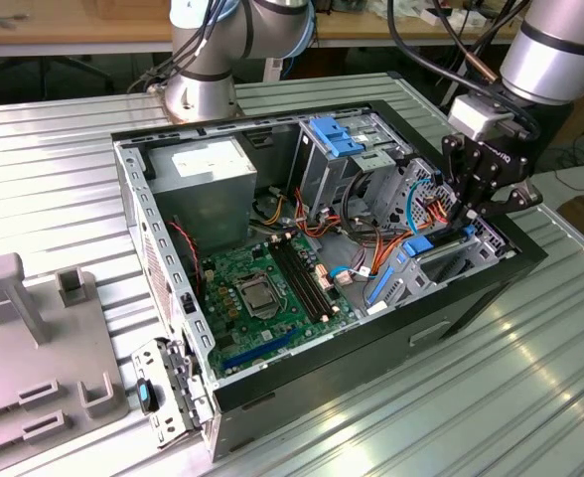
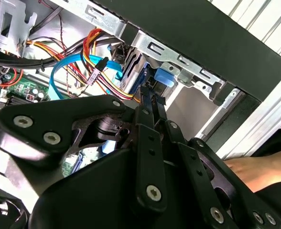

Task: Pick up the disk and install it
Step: 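Insert the first disk wire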

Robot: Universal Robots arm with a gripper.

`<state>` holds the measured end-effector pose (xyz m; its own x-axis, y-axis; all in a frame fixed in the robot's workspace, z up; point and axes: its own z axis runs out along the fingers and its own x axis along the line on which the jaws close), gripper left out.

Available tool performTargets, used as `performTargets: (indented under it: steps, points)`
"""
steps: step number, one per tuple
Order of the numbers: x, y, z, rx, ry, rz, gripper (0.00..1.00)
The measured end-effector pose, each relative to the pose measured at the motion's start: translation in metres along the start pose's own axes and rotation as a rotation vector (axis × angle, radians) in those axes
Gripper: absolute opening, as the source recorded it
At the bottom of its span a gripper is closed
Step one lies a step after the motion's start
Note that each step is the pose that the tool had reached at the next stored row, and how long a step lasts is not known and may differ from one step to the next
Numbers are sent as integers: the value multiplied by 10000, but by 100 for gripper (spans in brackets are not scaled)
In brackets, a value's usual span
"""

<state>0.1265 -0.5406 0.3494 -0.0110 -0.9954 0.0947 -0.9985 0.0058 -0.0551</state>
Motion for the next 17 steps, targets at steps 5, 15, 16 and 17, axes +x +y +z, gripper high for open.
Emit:
performTargets:
  steps: [5, 15, 16, 17]
  points:
    - [-1, 2, 11, -11, 4, 116, 17]
    - [34, -5, 27, -33, -226, 353, 17]
    - [34, -5, 27, -36, -225, 387, 17]
    - [35, -5, 27, -40, -222, 432, 17]
